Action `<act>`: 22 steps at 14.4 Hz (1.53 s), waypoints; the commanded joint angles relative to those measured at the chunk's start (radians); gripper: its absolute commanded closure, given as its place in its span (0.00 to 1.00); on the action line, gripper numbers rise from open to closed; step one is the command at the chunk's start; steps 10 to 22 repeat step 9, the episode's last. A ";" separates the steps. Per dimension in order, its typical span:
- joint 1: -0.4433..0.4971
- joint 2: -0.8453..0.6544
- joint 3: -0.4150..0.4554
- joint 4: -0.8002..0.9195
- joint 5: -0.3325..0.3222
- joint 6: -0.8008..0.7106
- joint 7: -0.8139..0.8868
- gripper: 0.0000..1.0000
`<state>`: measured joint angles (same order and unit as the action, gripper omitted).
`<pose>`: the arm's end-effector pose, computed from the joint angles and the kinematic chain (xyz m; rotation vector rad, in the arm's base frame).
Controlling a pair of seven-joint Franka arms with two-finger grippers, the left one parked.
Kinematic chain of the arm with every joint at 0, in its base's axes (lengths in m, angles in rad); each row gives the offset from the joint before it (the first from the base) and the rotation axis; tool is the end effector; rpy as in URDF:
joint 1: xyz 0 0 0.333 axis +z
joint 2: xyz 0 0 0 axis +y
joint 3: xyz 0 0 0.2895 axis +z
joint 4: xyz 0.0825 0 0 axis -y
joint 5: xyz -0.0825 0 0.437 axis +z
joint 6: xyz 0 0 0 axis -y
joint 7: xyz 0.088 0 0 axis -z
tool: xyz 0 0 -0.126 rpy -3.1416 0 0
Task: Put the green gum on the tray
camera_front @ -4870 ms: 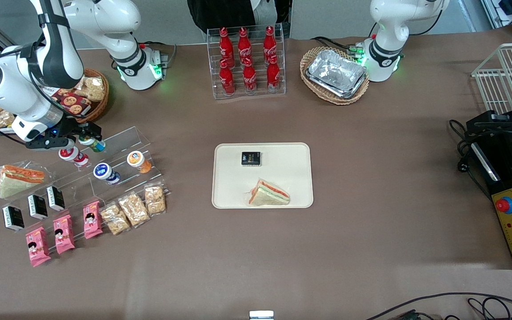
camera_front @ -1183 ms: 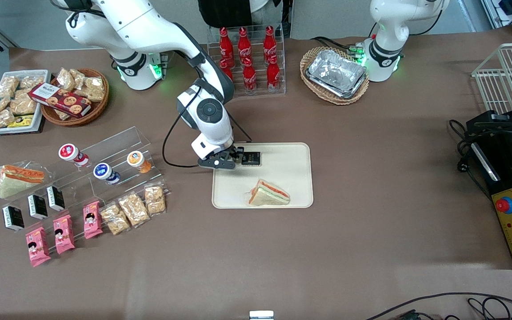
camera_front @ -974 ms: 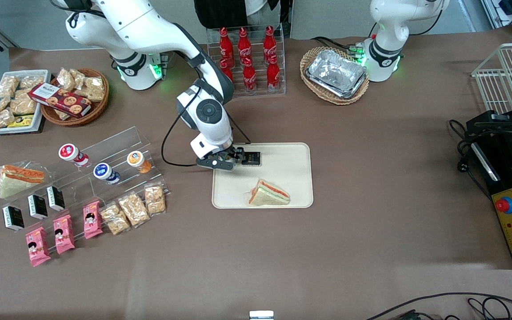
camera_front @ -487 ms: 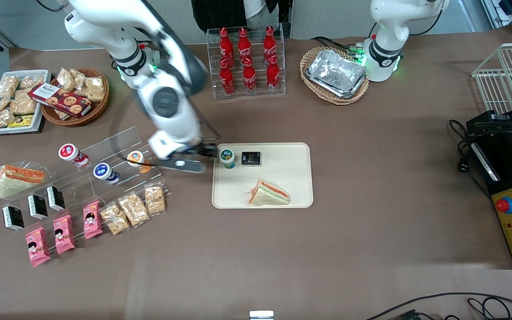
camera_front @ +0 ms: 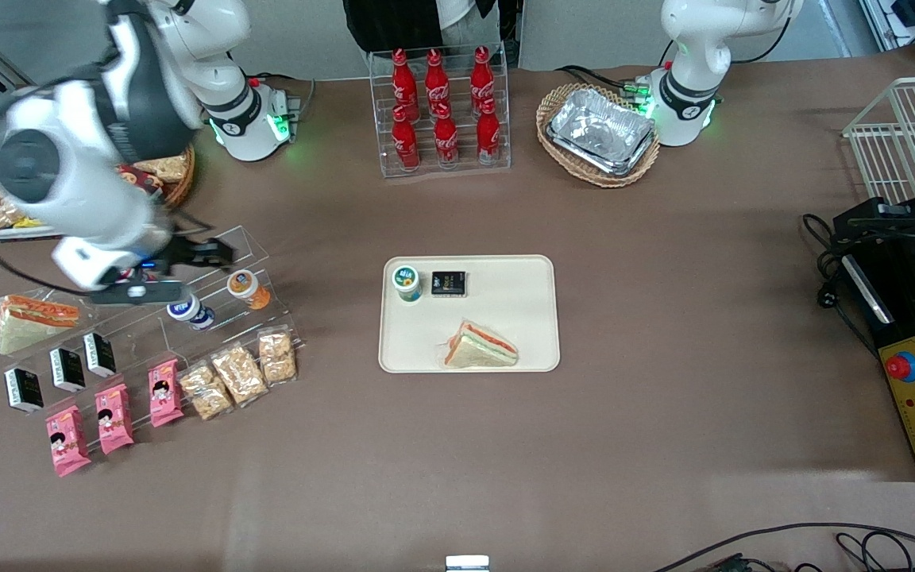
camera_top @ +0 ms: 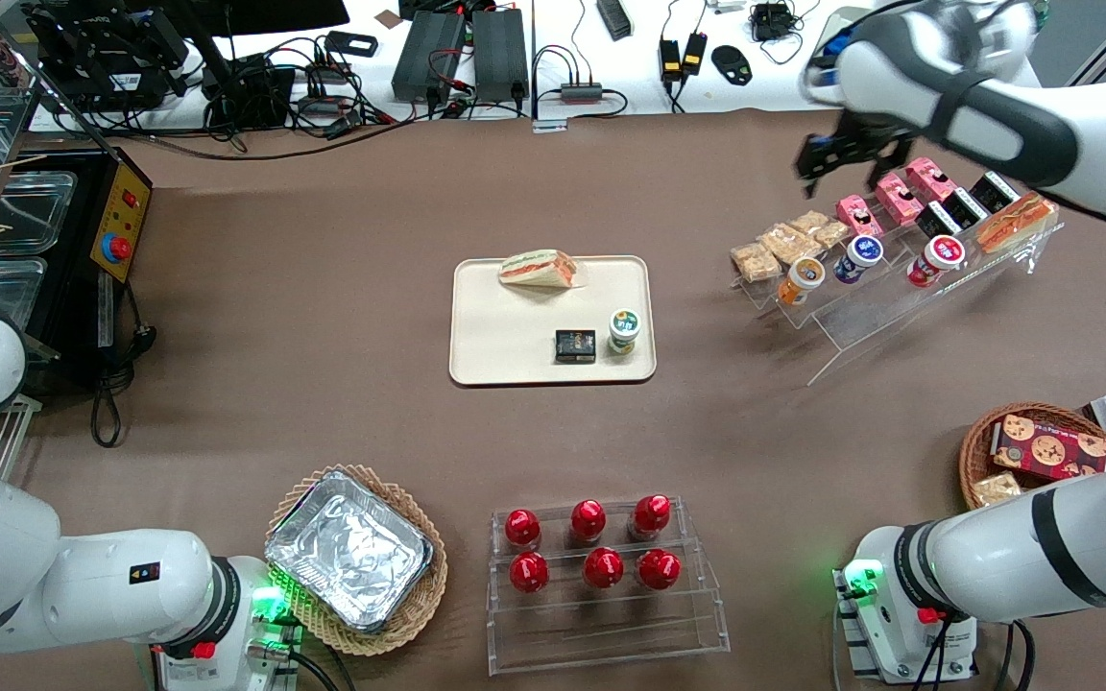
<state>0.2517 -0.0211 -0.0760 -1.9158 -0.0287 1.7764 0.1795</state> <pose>0.5809 0.0999 0.4278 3.0901 0.0059 -0.1731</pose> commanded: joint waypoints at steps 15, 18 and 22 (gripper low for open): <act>-0.170 -0.043 -0.080 0.040 0.000 -0.001 -0.272 0.00; -0.170 -0.043 -0.080 0.040 0.000 -0.001 -0.272 0.00; -0.170 -0.043 -0.080 0.040 0.000 -0.001 -0.272 0.00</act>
